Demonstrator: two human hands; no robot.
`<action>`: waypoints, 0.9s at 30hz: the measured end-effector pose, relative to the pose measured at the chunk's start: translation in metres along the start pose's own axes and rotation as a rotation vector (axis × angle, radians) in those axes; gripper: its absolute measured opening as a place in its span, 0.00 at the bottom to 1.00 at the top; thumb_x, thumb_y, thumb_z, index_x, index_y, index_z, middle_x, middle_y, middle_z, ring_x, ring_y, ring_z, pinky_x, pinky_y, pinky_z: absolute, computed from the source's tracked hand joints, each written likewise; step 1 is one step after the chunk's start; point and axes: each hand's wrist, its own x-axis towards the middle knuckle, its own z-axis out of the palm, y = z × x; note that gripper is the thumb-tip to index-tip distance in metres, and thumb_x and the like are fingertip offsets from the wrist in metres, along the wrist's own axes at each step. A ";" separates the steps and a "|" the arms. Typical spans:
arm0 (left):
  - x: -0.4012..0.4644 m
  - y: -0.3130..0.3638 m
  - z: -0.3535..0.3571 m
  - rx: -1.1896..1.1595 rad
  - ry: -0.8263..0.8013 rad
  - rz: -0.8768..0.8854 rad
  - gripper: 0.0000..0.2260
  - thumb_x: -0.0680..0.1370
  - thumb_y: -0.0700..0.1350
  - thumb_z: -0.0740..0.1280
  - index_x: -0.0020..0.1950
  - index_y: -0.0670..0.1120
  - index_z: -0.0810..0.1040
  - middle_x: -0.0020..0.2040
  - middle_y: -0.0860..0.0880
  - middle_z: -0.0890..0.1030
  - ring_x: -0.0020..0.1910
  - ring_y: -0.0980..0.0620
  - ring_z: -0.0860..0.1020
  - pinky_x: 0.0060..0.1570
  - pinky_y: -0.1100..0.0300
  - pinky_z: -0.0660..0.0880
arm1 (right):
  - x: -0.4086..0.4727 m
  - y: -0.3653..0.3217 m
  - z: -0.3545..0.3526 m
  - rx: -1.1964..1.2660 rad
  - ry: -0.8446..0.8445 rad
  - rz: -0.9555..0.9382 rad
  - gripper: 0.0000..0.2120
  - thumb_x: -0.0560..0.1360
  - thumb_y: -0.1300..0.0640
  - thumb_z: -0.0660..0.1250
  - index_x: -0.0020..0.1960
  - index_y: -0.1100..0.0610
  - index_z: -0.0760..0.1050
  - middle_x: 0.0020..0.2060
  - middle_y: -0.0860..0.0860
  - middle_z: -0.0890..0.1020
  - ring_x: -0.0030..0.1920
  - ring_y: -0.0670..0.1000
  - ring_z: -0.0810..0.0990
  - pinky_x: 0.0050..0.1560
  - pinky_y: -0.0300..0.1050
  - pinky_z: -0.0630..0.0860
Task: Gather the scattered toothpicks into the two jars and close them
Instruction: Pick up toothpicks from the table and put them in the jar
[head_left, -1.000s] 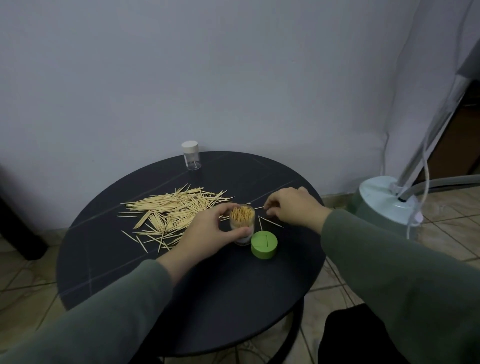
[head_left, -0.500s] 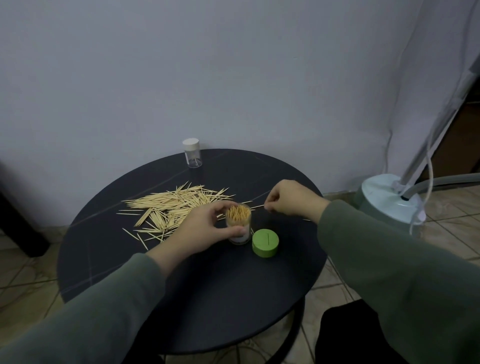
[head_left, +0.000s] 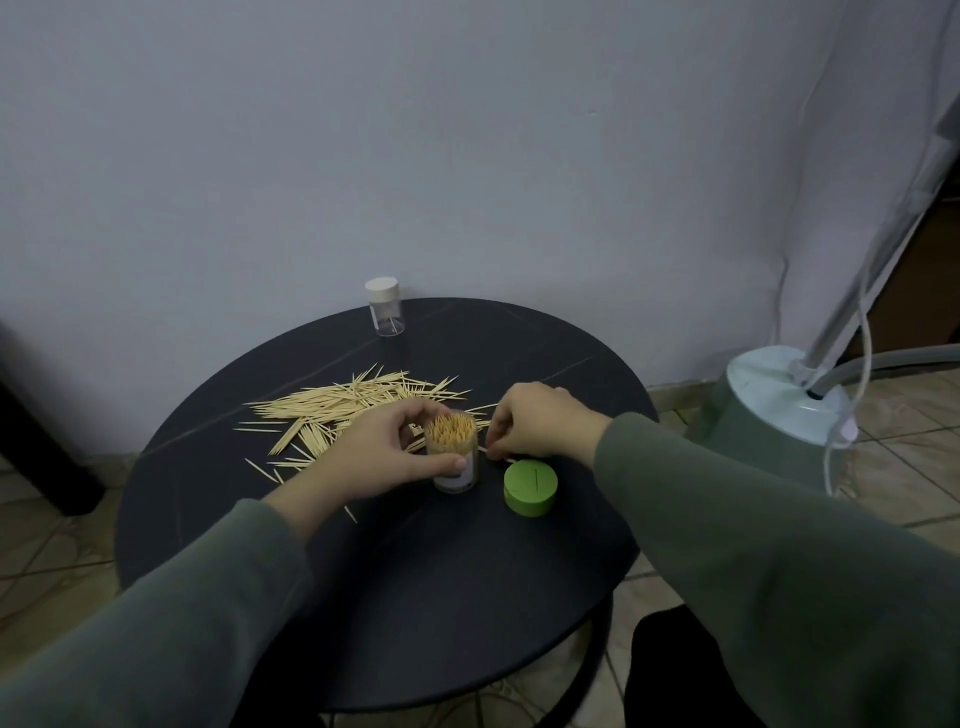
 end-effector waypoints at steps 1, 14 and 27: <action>0.001 0.000 0.003 0.006 0.011 0.001 0.21 0.65 0.56 0.78 0.56 0.58 0.78 0.46 0.52 0.82 0.35 0.53 0.74 0.39 0.50 0.76 | 0.001 0.000 0.000 -0.016 -0.006 -0.012 0.08 0.73 0.46 0.72 0.50 0.46 0.83 0.47 0.44 0.83 0.53 0.47 0.77 0.60 0.52 0.69; 0.007 0.002 0.028 -0.014 0.093 0.027 0.25 0.66 0.59 0.75 0.61 0.58 0.76 0.54 0.58 0.80 0.48 0.59 0.78 0.49 0.56 0.78 | -0.024 0.045 -0.037 -0.469 -0.067 0.298 0.14 0.74 0.54 0.71 0.59 0.55 0.76 0.55 0.51 0.80 0.57 0.55 0.78 0.56 0.49 0.71; 0.002 0.009 0.026 0.002 0.098 0.045 0.21 0.70 0.52 0.76 0.61 0.56 0.76 0.46 0.59 0.78 0.31 0.68 0.71 0.30 0.75 0.66 | -0.012 0.044 -0.012 -0.501 -0.071 0.209 0.08 0.81 0.58 0.57 0.54 0.56 0.75 0.52 0.52 0.80 0.54 0.56 0.77 0.60 0.55 0.65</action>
